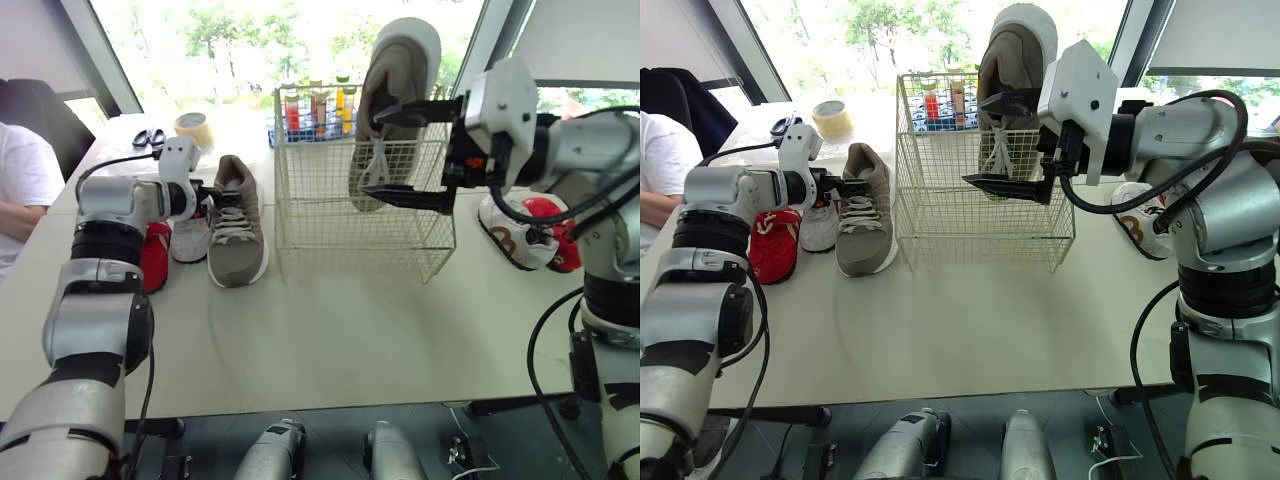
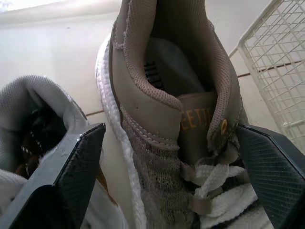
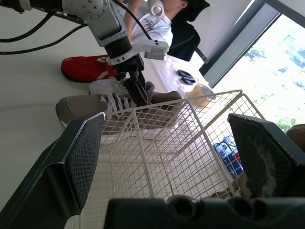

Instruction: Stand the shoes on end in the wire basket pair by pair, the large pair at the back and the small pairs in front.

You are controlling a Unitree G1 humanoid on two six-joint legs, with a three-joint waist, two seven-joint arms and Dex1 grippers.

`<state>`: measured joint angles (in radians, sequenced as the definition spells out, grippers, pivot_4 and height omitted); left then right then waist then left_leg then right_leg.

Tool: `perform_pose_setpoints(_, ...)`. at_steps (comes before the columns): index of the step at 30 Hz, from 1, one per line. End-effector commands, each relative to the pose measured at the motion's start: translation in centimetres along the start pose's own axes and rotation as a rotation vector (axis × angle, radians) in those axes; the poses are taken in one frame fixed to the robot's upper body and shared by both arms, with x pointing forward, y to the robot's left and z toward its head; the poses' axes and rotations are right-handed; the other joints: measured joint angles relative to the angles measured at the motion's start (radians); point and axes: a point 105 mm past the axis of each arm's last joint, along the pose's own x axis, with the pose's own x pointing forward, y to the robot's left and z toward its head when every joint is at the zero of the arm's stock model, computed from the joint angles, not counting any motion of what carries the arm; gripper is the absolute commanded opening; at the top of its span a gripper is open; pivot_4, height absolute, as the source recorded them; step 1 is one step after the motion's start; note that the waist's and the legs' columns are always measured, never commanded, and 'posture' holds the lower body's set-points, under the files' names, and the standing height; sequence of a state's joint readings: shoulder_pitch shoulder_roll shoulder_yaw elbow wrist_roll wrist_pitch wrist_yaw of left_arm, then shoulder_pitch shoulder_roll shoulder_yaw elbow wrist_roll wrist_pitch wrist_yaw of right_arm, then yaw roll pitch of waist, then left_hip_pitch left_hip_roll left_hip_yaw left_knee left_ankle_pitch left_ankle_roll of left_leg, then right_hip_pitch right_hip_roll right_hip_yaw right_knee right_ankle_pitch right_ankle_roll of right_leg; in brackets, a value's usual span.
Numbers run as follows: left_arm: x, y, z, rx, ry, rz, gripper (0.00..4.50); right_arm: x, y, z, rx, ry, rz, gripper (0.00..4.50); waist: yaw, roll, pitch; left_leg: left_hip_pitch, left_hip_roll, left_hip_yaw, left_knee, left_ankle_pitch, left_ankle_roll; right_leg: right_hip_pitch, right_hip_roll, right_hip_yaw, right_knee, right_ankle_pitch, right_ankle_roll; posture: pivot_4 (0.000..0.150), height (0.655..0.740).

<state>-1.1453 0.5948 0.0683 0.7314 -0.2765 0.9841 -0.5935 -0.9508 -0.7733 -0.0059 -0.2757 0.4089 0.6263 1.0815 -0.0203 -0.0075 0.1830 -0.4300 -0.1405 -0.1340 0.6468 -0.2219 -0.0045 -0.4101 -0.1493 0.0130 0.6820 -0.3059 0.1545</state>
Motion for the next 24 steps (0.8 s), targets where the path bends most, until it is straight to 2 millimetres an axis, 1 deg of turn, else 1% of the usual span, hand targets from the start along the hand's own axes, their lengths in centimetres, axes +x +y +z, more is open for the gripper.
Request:
perform_pose_setpoints(1, -1.7, -0.4, 1.4, -0.027, -0.032, -0.015, 4.50, -0.3, -0.1, 1.1, -0.052, -0.015, -0.011, 4.48, 0.000, 0.000, 0.000, 0.000, 0.000, 0.000, 0.000, 0.000, 0.000, 0.000, 0.000, 0.000, 0.000, 0.000, 0.000, 0.150, 0.7400)
perform_pose_setpoints(5, -1.7, -0.2, -0.2, -0.040, 0.028, 0.000, 4.50, -0.1, -0.1, 1.1, -0.052, -0.020, -0.010, 4.48, -0.001, 0.000, 0.000, 0.000, 0.000, 0.000, 0.000, 0.000, 0.000, 0.000, 0.000, 0.000, 0.000, 0.000, 0.000, 0.150, 0.7400)
perform_pose_setpoints(11, -0.4, -0.2, -1.5, -0.038, 0.053, 0.005, 4.50, 0.1, -0.2, 1.0, -0.054, -0.027, -0.011, 4.48, 0.005, 0.000, 0.000, 0.000, 0.000, 0.000, 0.001, 0.000, 0.000, 0.000, 0.000, 0.000, 0.000, 0.000, 0.000, 0.150, 0.7400)
perform_pose_setpoints(19, 1.2, -0.2, -1.3, -0.040, 0.027, 0.004, 4.50, 0.1, -0.2, 0.9, -0.058, -0.022, -0.016, 4.48, 0.009, -0.001, 0.000, 0.000, 0.000, 0.000, 0.001, 0.000, 0.000, 0.001, 0.000, -0.001, 0.000, 0.000, 0.000, 0.150, 0.7400)
perform_pose_setpoints(24, 2.2, -0.7, -0.6, -0.001, 0.002, -0.002, 4.50, 0.0, -0.2, 0.9, -0.060, -0.013, -0.020, 4.48, 0.009, -0.001, 0.000, 0.000, 0.000, 0.000, 0.001, 0.000, 0.000, 0.001, 0.000, -0.001, 0.000, 0.000, 0.000, 0.150, 0.7400)
